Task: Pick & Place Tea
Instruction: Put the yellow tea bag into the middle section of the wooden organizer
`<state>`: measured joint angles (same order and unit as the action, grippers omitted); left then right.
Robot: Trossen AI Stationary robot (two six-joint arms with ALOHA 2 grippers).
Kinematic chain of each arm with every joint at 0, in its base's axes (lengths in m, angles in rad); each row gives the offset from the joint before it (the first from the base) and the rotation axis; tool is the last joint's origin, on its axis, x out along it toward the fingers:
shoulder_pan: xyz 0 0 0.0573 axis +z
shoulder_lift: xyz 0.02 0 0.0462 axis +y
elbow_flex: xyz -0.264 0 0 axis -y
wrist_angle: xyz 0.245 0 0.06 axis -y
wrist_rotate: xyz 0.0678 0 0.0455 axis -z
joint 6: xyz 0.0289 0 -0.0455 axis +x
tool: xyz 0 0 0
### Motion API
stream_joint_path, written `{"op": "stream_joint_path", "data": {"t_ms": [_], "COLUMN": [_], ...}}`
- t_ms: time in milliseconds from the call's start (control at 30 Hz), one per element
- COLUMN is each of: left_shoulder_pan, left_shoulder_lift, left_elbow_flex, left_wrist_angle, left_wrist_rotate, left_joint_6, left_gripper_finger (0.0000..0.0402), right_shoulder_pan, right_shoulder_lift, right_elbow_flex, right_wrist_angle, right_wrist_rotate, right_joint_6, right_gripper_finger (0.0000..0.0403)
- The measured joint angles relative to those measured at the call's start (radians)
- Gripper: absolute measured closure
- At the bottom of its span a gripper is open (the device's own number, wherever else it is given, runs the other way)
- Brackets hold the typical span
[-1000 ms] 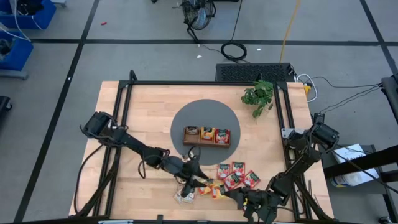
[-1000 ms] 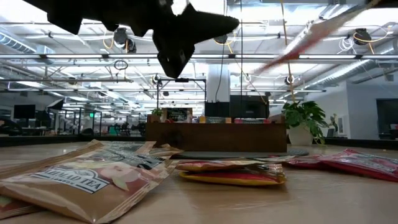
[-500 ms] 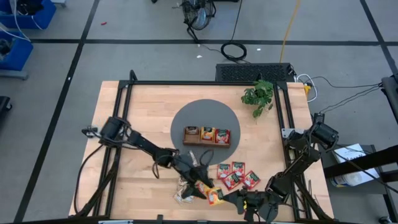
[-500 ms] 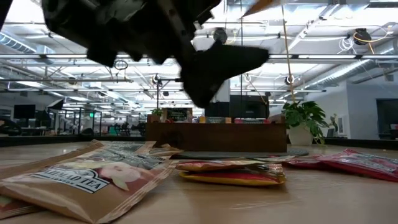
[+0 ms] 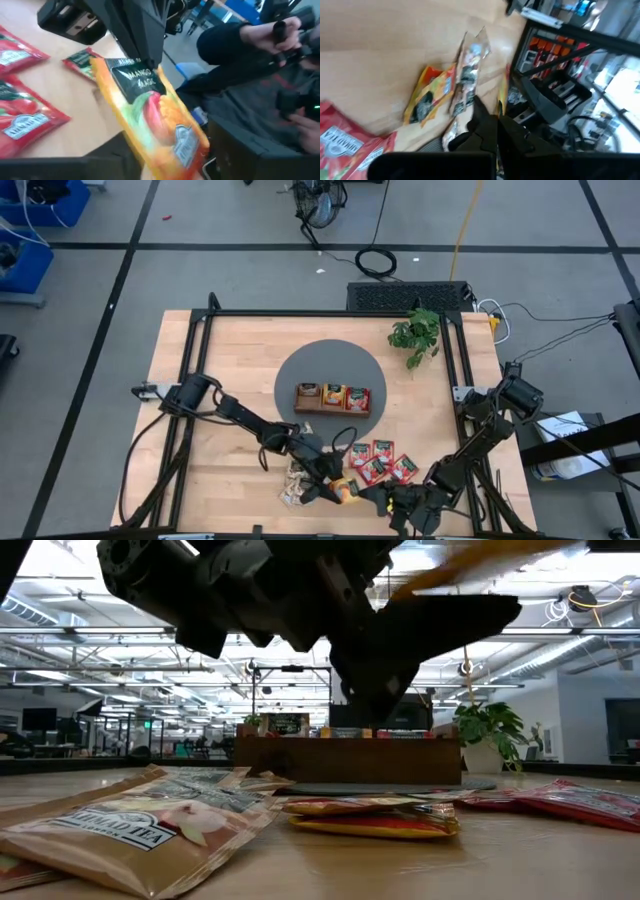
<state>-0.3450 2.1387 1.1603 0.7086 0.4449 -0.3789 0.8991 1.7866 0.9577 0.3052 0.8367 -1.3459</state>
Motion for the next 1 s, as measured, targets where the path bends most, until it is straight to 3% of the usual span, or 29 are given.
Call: {"op": "stream_joint_path", "data": {"t_ms": [267, 500, 667, 800, 933, 1000], "left_shoulder_pan": [0.009, 0.020, 0.019, 0.019, 0.019, 0.014], "left_shoulder_lift": [-0.001, -0.001, -0.002, -0.002, -0.002, -0.005], "left_elbow_flex": [0.000, 0.001, 0.001, 0.001, 0.001, 0.001], "left_wrist_angle": [-0.027, -0.094, -0.106, -0.109, -0.109, -0.105], "left_wrist_rotate": [-0.051, -0.077, -0.089, -0.164, -0.270, -0.344], "left_joint_6": [0.046, 0.105, 0.157, 0.160, 0.199, 0.244], "left_gripper_finger": [0.0385, 0.0384, 0.0387, 0.0382, 0.0393, 0.0387], "right_shoulder_pan": [-0.022, 0.017, 0.073, 0.093, 0.091, 0.089], "right_shoulder_lift": [0.000, -0.003, -0.019, -0.064, -0.150, -0.200], "right_elbow_flex": [0.000, 0.000, 0.000, 0.000, 0.000, -0.006], "right_wrist_angle": [-0.033, -0.014, 0.080, 0.204, 0.187, 0.149], "right_wrist_rotate": [-0.004, 0.036, 0.255, 0.396, 0.406, 0.355], "right_joint_6": [0.092, 0.166, 0.253, 0.378, 0.591, 0.716], "right_gripper_finger": [0.0403, 0.0399, 0.0390, 0.0387, 0.0387, 0.0387]}}
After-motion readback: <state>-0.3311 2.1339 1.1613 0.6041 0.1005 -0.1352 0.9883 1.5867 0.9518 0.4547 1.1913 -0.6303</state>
